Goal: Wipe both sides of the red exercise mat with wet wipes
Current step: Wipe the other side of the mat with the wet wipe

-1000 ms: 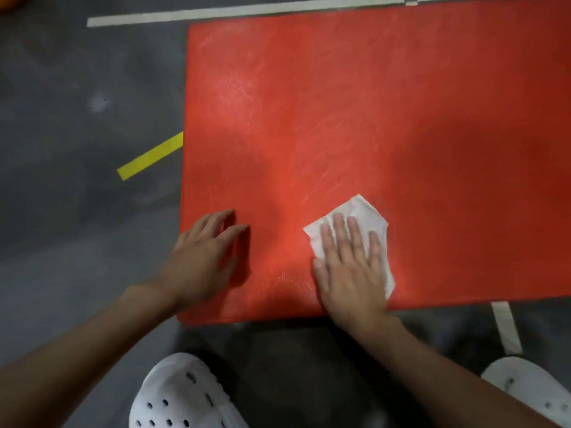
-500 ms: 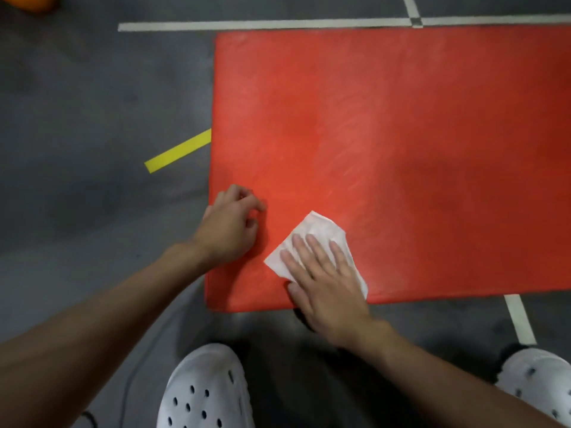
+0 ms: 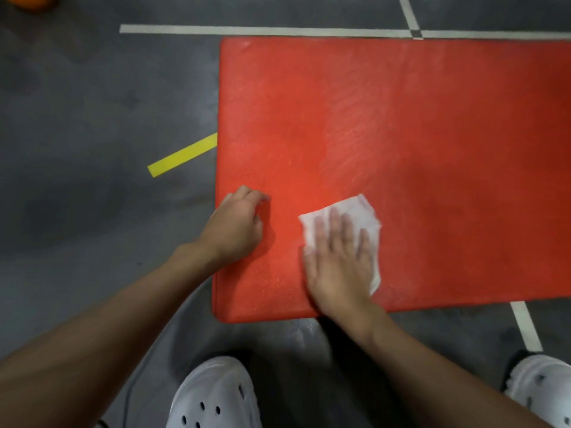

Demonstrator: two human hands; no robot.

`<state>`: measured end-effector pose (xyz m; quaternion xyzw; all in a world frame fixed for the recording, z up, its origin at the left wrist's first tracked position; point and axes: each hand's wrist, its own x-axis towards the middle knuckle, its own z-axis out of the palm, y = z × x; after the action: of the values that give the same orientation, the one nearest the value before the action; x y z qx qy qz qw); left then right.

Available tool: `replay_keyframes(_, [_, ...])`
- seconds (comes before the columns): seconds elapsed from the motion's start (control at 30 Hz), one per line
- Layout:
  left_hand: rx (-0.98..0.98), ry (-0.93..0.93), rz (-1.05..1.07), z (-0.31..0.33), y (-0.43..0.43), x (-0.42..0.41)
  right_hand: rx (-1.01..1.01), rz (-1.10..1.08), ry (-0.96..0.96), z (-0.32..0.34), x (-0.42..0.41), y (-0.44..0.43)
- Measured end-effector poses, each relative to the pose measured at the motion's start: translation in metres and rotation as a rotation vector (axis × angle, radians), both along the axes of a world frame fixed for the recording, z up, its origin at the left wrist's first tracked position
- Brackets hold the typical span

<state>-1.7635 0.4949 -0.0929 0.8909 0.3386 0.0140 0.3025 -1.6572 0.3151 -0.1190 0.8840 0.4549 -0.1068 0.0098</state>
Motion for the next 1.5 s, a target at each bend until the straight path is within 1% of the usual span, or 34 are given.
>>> replay_keyframes(0.07, [-0.019,0.01,0.001,0.001,0.004,0.005,0.009,0.29,0.043,0.001,-0.026,0.001])
replay_keyframes(0.1, [-0.028,0.014,-0.002,0.002,0.006,0.007,0.007,0.43,0.05,0.002,-0.021,-0.001])
replay_keyframes(0.13, [-0.039,0.018,-0.004,0.002,0.009,0.007,-0.018,0.494,0.048,0.003,-0.006,0.0])
replay_keyframes(0.17, [-0.047,0.023,-0.005,0.002,0.009,0.006,-0.033,0.476,0.033,0.003,0.012,0.003])
replay_keyframes(0.27, [-0.044,0.035,-0.004,-0.002,0.01,0.006,-0.029,0.07,0.001,0.0,0.034,0.024])
replay_keyframes(0.3, [-0.041,0.037,0.002,-0.002,0.01,0.008,-0.026,0.022,0.002,-0.002,0.023,0.031])
replay_keyframes(0.33, [-0.041,0.038,0.015,-0.002,0.012,0.01,-0.013,0.064,0.016,-0.004,0.009,0.035])
replay_keyframes(0.4, [-0.029,0.034,0.032,0.001,0.016,0.015,-0.003,0.308,0.062,-0.001,-0.007,0.032])
replay_keyframes(0.43, [-0.006,0.019,0.037,0.002,0.017,0.016,-0.017,0.418,0.07,0.002,0.003,0.03])
replay_keyframes(0.47, [0.032,-0.004,0.042,0.003,0.019,0.016,-0.043,0.465,0.052,0.002,0.02,0.031])
replay_keyframes(0.5, [0.086,-0.02,0.045,0.003,0.019,0.015,-0.065,0.434,0.028,0.002,0.039,0.035])
replay_keyframes(0.57, [0.179,0.017,0.018,0.002,0.021,0.013,-0.06,0.163,-0.008,0.002,0.058,0.047])
replay_keyframes(0.6, [0.214,0.043,-0.003,0.001,0.024,0.014,-0.054,0.059,-0.027,0.0,0.051,0.056])
replay_keyframes(0.63, [0.237,0.056,-0.014,0.001,0.027,0.017,-0.044,0.03,-0.03,-0.002,0.037,0.062])
replay_keyframes(0.67, [0.245,0.058,-0.011,0.001,0.031,0.019,-0.025,0.089,-0.01,-0.003,0.02,0.064])
replay_keyframes(0.73, [0.237,0.061,-0.009,0.003,0.039,0.026,-0.013,0.334,0.037,-0.003,0.005,0.06])
replay_keyframes(0.77, [0.239,0.074,-0.023,0.004,0.042,0.027,-0.039,0.429,0.05,-0.001,0.017,0.058])
replay_keyframes(0.8, [0.24,0.087,-0.034,0.003,0.043,0.026,-0.058,0.453,0.028,-0.001,0.037,0.059])
replay_keyframes(0.83, [0.24,0.091,-0.041,0.003,0.044,0.026,-0.07,0.386,0.003,-0.001,0.057,0.064])
replay_keyframes(0.9, [0.236,0.083,-0.049,0.001,0.044,0.025,-0.062,0.089,-0.008,-0.001,0.081,0.076])
replay_keyframes(0.93, [0.234,0.08,-0.047,0.001,0.045,0.026,-0.044,-0.005,0.007,-0.003,0.077,0.083])
replay_keyframes(0.97, [0.23,0.076,-0.036,0.001,0.046,0.028,-0.023,-0.015,0.01,-0.005,0.064,0.088])
replay_keyframes(1.07, [0.197,0.046,0.023,0.001,0.05,0.034,-0.017,0.309,0.023,-0.005,0.038,0.081])
replay_keyframes(1.1, [0.184,0.042,0.035,0.001,0.051,0.036,-0.033,0.406,0.038,-0.001,0.05,0.078])
replay_keyframes(1.13, [0.173,0.041,0.042,0.0,0.052,0.036,-0.05,0.442,0.027,-0.001,0.068,0.079])
replay_keyframes(1.17, [0.167,0.042,0.042,-0.001,0.053,0.036,-0.069,0.389,0.015,0.0,0.086,0.084])
replay_keyframes(1.2, [0.167,0.04,0.04,-0.002,0.054,0.035,-0.073,0.25,0.023,0.001,0.098,0.09])
replay_keyframes(1.23, [0.169,0.038,0.039,-0.003,0.055,0.035,-0.075,0.106,0.022,0.0,0.099,0.097])
replay_keyframes(1.27, [0.172,0.033,0.041,-0.004,0.056,0.036,-0.061,0.023,0.0,-0.002,0.088,0.105])
replay_keyframes(1.3, [0.168,0.032,0.047,-0.004,0.058,0.038,-0.033,0.044,-0.033,-0.005,0.07,0.11])
replay_keyframes(1.37, [0.139,0.046,0.063,-0.003,0.062,0.042,0.01,0.286,-0.01,-0.006,0.036,0.107])
replay_keyframes(1.43, [0.115,0.077,0.059,-0.002,0.066,0.045,-0.002,0.483,0.038,-0.001,0.052,0.102])
replay_keyframes(1.47, [0.115,0.099,0.05,-0.003,0.067,0.046,-0.015,0.48,0.015,-0.002,0.073,0.106])
replay_keyframes(1.5, [0.123,0.125,0.033,-0.003,0.069,0.046,-0.031,0.382,-0.001,-0.002,0.093,0.112])
